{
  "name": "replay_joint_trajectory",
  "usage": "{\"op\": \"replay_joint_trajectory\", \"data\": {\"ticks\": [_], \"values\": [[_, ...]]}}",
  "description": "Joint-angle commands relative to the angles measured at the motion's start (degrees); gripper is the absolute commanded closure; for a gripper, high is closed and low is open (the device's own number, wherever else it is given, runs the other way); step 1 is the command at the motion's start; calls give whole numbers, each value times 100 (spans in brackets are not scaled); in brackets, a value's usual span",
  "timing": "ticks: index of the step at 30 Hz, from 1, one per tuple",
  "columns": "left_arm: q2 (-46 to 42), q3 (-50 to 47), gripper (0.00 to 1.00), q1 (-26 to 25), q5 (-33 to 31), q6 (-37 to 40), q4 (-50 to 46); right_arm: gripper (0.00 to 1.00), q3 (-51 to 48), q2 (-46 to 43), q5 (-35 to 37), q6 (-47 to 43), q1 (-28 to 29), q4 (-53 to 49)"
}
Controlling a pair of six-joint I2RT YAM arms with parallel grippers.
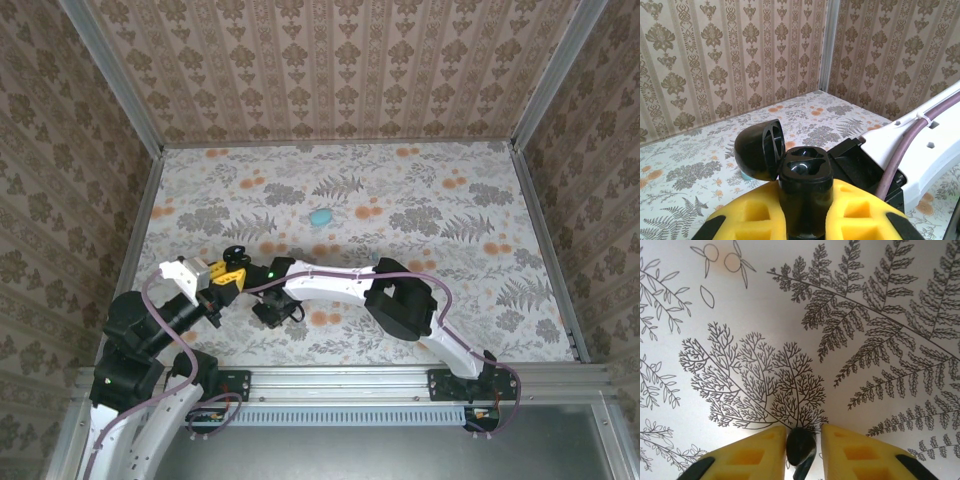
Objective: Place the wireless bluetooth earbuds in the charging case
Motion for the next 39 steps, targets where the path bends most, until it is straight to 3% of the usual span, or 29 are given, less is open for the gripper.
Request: {"op": "replay_joint_trajectory", "data": {"ticks": [1,11,22,28,31,39], "values": [[-89,-18,100,31,-47,31,-5,79,145,95,193,-123,44,-238],[-64,-194,100,36,65,-212,311,87,-537,-725,464,-65,-245,99],[485,-737,100,31,686,-907,1756,90,-2905,-3306,358,570,-1382,1509],[939,-1211,100,-67,710,-1088,2805,91,-3257,-4664,673,461,-1714,1420],[1252,-1401,100,-254,579,-1136,3403,90,-3219,-5134,856,298,-1734,1336],[2341,-1358,100,-1462,-132,-661,4296,90,-3451,-6289,904,90,-1734,1848]]}}
